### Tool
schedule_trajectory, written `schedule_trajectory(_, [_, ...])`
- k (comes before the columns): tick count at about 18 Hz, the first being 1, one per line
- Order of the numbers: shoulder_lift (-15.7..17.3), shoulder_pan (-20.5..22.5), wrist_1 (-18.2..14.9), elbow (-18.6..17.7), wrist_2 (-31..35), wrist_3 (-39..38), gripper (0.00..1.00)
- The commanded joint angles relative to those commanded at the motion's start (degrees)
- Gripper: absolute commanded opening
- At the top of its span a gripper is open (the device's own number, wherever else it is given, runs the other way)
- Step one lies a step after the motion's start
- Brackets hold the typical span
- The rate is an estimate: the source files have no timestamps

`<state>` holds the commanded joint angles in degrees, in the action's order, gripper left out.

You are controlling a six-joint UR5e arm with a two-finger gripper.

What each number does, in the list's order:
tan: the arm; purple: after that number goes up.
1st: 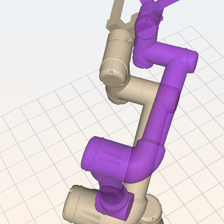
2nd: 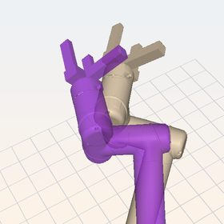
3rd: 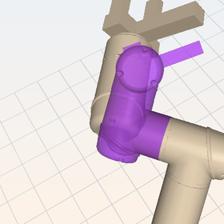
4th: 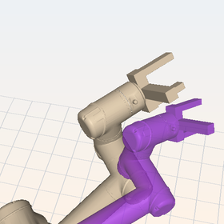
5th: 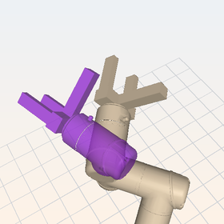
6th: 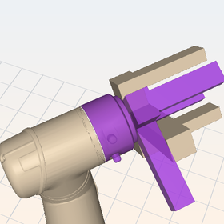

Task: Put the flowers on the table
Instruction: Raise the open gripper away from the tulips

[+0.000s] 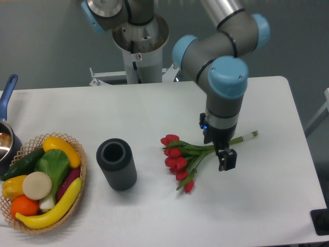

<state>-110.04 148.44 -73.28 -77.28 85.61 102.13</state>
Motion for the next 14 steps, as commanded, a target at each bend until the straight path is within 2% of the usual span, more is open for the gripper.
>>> schedule_trajectory(3, [0.09, 1.93, -4.32, 3.09, -3.77, 0.35, 1.0])
schedule_trajectory(5, [0.78, 3.68, -6.69, 2.84, -4.74, 1.31, 1.0])
schedule_trajectory(7, [1.75, 6.23, -8.54, 2.4, -7.37, 5.86, 1.0])
schedule_trajectory(12, [3.51, 10.28, -9.52, -0.06, -8.88, 15.8, 1.0])
schedule_trajectory(14, [4.22, 11.42, -9.52, -0.94, -9.84, 16.79, 1.0])
